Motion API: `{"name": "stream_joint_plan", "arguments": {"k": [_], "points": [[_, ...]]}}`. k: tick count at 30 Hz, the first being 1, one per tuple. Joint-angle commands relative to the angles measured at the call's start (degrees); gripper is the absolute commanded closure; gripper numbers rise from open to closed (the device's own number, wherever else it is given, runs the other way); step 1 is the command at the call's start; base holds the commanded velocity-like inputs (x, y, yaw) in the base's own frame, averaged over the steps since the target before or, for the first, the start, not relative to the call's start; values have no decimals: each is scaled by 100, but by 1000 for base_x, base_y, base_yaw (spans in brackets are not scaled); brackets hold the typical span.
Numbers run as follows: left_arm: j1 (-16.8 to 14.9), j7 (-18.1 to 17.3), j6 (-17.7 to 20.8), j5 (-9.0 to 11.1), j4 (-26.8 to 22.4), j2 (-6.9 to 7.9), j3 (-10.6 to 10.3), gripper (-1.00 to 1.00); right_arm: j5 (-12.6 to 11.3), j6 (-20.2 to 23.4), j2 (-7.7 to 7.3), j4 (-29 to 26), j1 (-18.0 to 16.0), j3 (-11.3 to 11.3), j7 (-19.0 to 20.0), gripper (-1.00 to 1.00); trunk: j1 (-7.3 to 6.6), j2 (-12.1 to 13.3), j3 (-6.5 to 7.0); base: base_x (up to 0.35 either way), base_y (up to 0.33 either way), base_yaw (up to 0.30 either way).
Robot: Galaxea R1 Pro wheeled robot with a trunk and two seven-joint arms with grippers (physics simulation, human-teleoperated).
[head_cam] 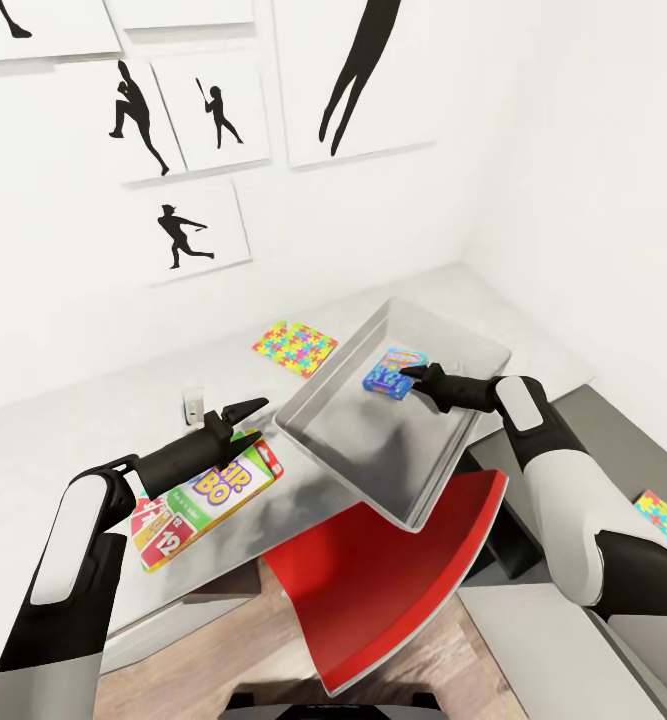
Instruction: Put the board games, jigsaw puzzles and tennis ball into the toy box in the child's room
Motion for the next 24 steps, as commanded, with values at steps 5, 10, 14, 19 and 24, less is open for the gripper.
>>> {"name": "stream_joint_plan", "arguments": {"k": [5, 10, 14, 19, 24], "points": [[-5, 59, 19, 60, 3, -2, 3, -100, 49, 25, 5, 7, -55, -28, 64, 100, 3, -10, -8, 0, 0, 0], [-5, 59, 17, 60, 6, -2, -1, -100, 49, 11, 6, 15, -100, -26, 65, 100, 3, -10, -8, 0, 0, 0], [-6, 59, 19, 60, 7, -3, -2, -100, 49, -58, 4, 18, -116, -27, 69, 100, 3, -10, -8, 0, 0, 0], [-6, 55, 21, 60, 4, -3, -3, -100, 49, -177, 4, 13, -127, -22, 79, 100, 3, -10, -8, 0, 0, 0], [-6, 52, 23, 60, 1, -7, -3, -100, 50, -231, -4, 8, -133, -21, 85, 100, 3, -10, -8, 0, 0, 0]]}}
